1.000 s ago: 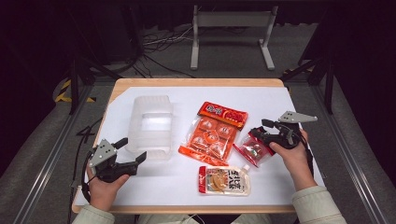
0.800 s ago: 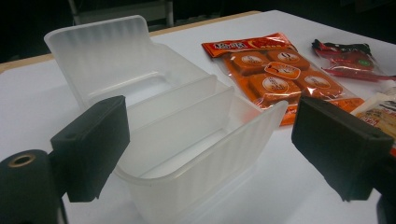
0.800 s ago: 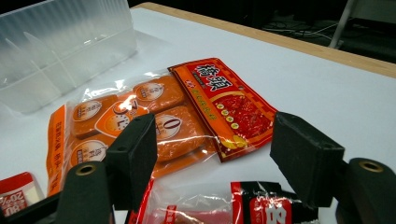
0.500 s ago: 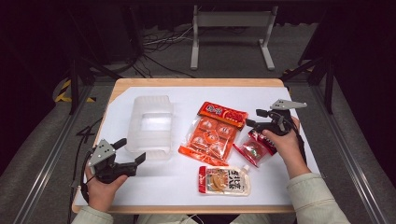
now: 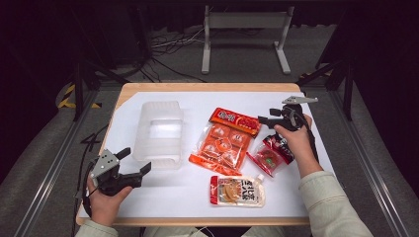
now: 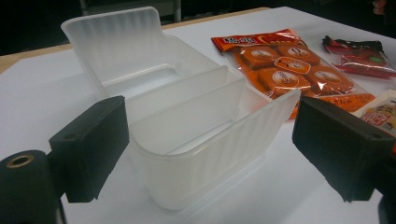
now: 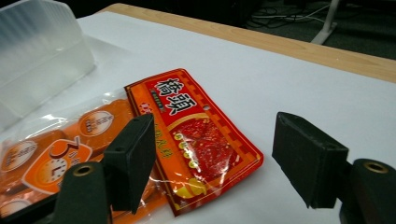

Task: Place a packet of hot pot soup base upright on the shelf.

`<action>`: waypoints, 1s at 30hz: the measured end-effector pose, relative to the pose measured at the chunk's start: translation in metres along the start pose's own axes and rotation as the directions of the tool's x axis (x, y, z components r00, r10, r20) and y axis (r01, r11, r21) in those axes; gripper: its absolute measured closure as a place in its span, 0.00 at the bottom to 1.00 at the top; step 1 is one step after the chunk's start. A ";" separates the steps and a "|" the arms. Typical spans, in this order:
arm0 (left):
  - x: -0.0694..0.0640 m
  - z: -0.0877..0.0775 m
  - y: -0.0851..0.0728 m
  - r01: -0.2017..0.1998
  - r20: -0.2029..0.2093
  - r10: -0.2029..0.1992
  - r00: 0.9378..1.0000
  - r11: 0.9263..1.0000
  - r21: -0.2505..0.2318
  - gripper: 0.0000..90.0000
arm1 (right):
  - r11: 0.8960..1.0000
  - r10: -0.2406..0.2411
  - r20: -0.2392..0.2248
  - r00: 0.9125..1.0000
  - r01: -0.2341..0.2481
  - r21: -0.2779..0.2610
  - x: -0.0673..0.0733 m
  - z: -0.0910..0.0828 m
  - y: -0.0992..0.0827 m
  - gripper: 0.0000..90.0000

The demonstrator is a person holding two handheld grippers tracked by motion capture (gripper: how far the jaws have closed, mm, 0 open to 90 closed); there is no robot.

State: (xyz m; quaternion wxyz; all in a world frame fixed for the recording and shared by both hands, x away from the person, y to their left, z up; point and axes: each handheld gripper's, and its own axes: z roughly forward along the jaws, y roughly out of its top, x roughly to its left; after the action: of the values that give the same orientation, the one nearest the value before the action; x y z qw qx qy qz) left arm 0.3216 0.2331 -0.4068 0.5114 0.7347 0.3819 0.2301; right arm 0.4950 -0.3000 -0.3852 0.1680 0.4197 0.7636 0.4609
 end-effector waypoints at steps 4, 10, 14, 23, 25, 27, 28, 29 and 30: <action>0.000 0.001 0.000 -0.005 0.000 0.005 1.000 1.000 0.003 0.13 | 0.999 0.015 0.006 1.000 -0.015 0.033 -0.005 0.010 -0.002 0.34; 0.000 0.002 0.000 -0.013 0.012 0.013 1.000 1.000 -0.006 0.14 | 0.996 0.021 0.040 0.999 -0.024 0.084 -0.011 0.024 -0.010 0.33; 0.000 0.002 0.000 -0.019 0.011 0.019 1.000 1.000 -0.005 0.15 | 0.993 0.038 0.035 0.999 -0.041 0.113 -0.015 0.031 -0.015 0.33; 0.000 0.002 -0.001 -0.022 0.022 0.022 1.000 1.000 -0.008 0.17 | 0.987 0.081 0.008 0.997 -0.081 0.141 -0.016 0.045 -0.021 0.33; 0.000 0.002 -0.001 -0.024 0.026 0.024 0.999 1.000 -0.008 0.17 | 0.986 0.086 0.005 0.996 -0.086 0.143 -0.015 0.047 -0.022 0.34; 0.000 0.002 -0.001 -0.023 0.026 0.024 0.999 1.000 -0.005 0.17 | 0.984 0.094 0.003 0.996 -0.093 0.149 -0.015 0.049 -0.023 0.34; 0.001 0.002 -0.001 -0.022 0.024 0.023 0.999 1.000 -0.005 0.17 | 0.984 0.097 0.002 0.995 -0.096 0.152 -0.014 0.051 -0.023 0.33; 0.001 0.003 -0.001 -0.020 0.025 0.020 0.999 1.000 -0.005 0.17 | 0.983 0.097 0.004 0.995 -0.096 0.154 -0.014 0.052 -0.023 0.33; 0.001 0.003 -0.001 -0.020 0.025 0.020 0.999 1.000 -0.003 0.17 | 0.982 0.100 0.006 0.995 -0.100 0.158 -0.015 0.052 -0.024 0.33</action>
State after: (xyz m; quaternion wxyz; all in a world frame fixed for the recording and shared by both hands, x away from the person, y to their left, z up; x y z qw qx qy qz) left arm 0.3241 0.2325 -0.4090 0.5149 0.7406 0.3677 0.2263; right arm 0.5257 -0.2873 -0.4343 0.1099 0.4691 0.7760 0.4071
